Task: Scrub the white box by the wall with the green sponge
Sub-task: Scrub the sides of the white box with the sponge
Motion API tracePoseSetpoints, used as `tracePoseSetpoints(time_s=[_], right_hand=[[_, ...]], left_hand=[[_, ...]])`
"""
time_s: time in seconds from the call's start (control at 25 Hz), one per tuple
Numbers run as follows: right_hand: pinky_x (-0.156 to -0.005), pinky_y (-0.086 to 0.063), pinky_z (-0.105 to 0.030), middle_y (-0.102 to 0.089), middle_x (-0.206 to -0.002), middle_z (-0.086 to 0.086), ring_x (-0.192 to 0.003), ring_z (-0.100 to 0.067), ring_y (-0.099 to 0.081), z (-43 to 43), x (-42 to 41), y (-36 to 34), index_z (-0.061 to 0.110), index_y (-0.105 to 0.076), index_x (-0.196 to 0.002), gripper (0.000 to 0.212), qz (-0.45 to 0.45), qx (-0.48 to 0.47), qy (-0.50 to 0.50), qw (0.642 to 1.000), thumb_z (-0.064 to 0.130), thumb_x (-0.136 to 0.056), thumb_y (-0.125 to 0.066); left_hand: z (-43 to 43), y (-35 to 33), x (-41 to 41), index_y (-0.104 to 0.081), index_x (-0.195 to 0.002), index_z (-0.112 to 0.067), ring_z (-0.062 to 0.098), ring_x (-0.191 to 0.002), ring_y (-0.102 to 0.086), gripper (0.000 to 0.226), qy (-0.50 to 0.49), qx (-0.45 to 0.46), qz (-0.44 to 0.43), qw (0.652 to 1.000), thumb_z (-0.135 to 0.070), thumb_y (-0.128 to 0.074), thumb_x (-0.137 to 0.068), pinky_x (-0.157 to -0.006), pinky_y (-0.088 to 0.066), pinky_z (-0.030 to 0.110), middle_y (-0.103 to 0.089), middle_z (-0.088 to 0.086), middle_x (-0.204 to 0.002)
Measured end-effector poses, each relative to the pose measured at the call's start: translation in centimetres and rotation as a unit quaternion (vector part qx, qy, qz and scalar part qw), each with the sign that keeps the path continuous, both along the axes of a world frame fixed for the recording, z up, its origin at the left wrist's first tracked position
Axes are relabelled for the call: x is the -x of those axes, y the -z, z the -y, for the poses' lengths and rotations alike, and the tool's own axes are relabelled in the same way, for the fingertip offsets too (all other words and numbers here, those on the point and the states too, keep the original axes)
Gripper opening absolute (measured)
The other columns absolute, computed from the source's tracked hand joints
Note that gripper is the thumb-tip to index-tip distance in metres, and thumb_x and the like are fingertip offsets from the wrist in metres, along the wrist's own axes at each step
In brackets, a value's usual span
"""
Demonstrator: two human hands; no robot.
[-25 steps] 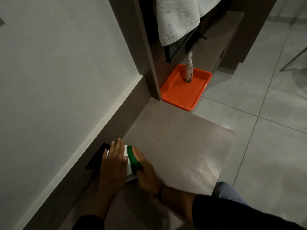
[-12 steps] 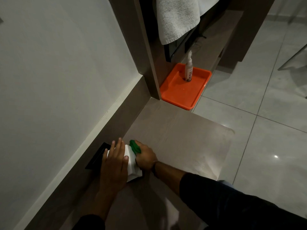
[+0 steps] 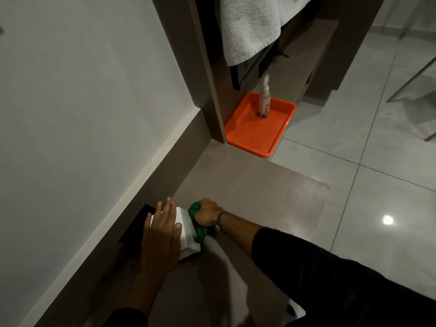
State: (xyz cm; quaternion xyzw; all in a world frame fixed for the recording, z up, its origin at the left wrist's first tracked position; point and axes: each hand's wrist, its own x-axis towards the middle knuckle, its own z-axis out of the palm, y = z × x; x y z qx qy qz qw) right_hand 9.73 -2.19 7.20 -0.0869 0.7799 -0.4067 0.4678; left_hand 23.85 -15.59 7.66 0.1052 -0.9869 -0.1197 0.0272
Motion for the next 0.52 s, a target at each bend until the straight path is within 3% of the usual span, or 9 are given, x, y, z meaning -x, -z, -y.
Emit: tracePoseSetpoints(time_s=[0.12,0.28,0.4,0.52], right_hand=[[-0.090,-0.059,-0.043,-0.070,-0.109,-0.015,-0.097,-0.028,-0.067,-1.3,-2.1,0.9,0.009,-0.067,-0.110,0.023,0.017,-0.009,0.003,1.000,0.023,-0.094,-0.059],[-0.087,-0.059,-0.041,-0.072,-0.106,-0.017,-0.094,-0.030,-0.070,-4.7,-7.3,1.0,0.012,-0.071,-0.099,0.033,0.056,-0.006,0.024,0.998,0.041,-0.093,-0.058],[-0.086,-0.059,-0.040,-0.070,-0.109,-0.016,-0.096,-0.031,-0.068,-2.1,-3.9,0.9,0.007,-0.069,-0.106,0.024,0.031,-0.012,0.013,0.999,0.024,-0.091,-0.060],[-0.092,-0.057,-0.040,-0.063,-0.125,-0.018,-0.109,-0.032,-0.064,1.1,1.0,0.1,0.000,-0.059,-0.124,0.036,0.001,-0.042,-0.038,0.998,0.013,-0.090,-0.061]], left_hand=[[0.1,0.0,0.0,-0.047,-0.156,-0.007,0.038,-0.154,-0.041,0.057,0.007,0.004,-0.014,1.000,-0.031,-0.026,-0.109,-0.122,-0.035,0.061,-0.046,0.016,-0.165],[-0.2,-0.2,-0.1,-0.046,-0.156,-0.003,0.039,-0.154,-0.039,0.056,0.018,0.018,-0.035,0.999,-0.026,-0.029,-0.108,-0.121,-0.036,0.063,-0.045,0.018,-0.165],[-0.1,-0.1,-0.6,-0.051,-0.150,0.003,0.045,-0.151,-0.042,0.051,0.054,0.067,-0.038,0.996,-0.018,-0.037,-0.106,-0.117,-0.041,0.067,-0.048,0.024,-0.162],[0.3,0.5,-0.7,-0.051,-0.150,0.005,0.045,-0.153,-0.040,0.046,0.069,0.099,-0.033,0.992,-0.015,-0.040,-0.110,-0.116,-0.044,0.068,-0.045,0.024,-0.163]])
